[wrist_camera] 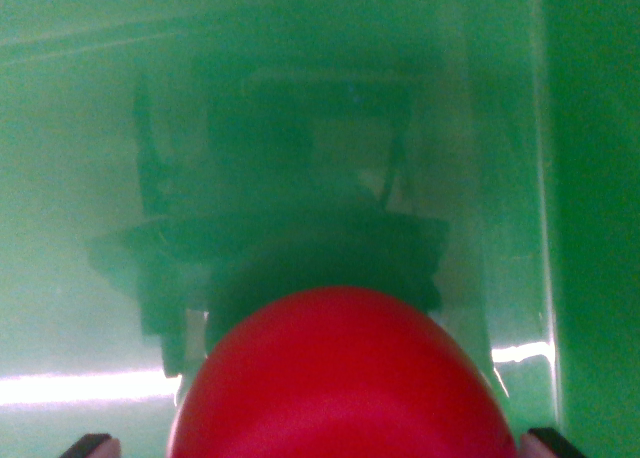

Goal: Pick fruit

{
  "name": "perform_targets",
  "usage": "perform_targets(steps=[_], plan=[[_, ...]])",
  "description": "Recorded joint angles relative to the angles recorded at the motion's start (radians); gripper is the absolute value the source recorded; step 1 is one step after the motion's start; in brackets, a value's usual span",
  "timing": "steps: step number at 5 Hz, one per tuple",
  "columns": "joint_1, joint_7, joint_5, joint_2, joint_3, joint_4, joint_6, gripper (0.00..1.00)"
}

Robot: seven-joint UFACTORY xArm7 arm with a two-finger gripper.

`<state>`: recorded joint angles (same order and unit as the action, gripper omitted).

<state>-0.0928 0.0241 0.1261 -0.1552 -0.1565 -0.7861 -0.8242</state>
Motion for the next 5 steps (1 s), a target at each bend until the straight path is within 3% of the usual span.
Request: perform_targets(steps=[1,5], plan=[[-0.0017,0.0,0.0028,-0.002,-0.002,0.015,0.015,0.0],[-0.0028,0.0,0.0047,-0.004,-0.004,0.025,0.024,0.0]])
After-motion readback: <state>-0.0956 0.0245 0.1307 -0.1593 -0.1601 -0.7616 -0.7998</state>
